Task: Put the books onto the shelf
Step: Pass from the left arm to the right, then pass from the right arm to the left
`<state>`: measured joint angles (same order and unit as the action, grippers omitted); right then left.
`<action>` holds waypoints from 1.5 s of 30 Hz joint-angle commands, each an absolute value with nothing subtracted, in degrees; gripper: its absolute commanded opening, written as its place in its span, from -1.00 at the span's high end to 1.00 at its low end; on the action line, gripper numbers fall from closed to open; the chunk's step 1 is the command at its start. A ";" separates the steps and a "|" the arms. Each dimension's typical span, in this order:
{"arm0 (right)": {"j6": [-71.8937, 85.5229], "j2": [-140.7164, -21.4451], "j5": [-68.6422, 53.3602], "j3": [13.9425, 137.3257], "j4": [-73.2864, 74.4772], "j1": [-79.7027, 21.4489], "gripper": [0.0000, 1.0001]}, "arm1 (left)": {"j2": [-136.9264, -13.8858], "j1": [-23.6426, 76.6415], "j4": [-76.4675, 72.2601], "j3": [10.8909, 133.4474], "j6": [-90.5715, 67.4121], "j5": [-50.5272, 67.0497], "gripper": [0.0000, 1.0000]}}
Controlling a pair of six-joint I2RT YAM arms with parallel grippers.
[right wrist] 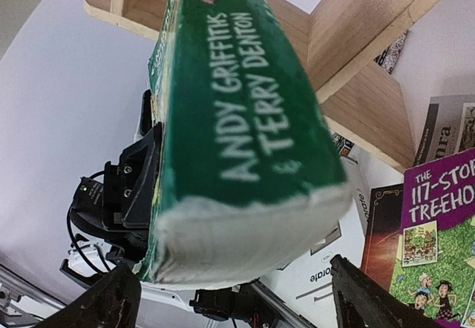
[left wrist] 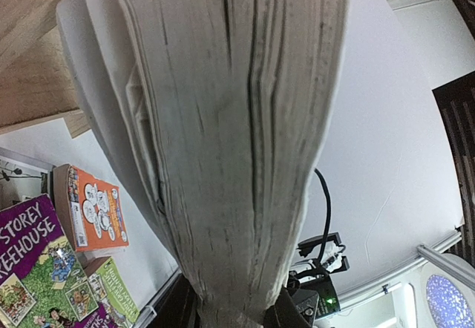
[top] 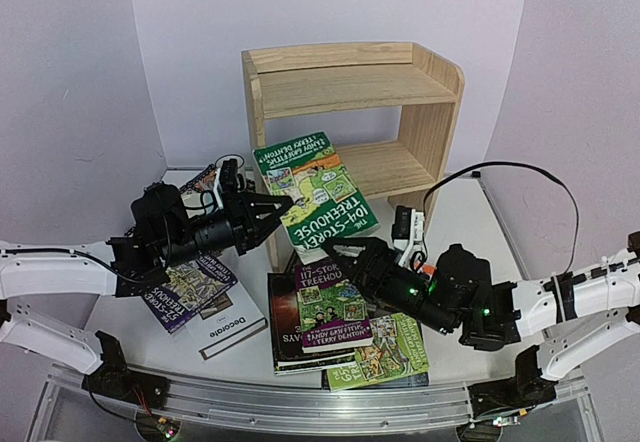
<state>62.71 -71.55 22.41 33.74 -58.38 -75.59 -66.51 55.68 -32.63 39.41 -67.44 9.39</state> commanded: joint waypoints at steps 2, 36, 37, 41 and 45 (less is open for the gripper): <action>60.18 -71.64 27.22 36.65 -65.73 -75.94 -0.63 | -65.78 56.07 -42.71 43.37 -68.41 10.22 0.81; 46.98 -56.66 28.95 40.63 -35.57 -75.94 0.84 | -64.94 56.25 -43.36 34.25 -69.84 9.59 -0.45; 46.05 -55.85 28.87 41.31 -32.77 -75.94 0.83 | -64.12 56.28 -43.07 33.34 -69.45 9.10 -0.48; 39.27 -53.58 27.64 47.15 -17.66 -75.94 0.84 | -60.93 56.18 -38.93 31.24 -66.99 8.48 -0.54; 28.76 -53.82 22.94 56.87 -0.28 -75.94 0.87 | -58.07 56.17 -30.81 32.47 -60.79 10.51 -0.55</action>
<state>41.78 -56.01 25.99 45.00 -15.36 -75.67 -61.89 56.31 -36.72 31.25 -67.58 9.32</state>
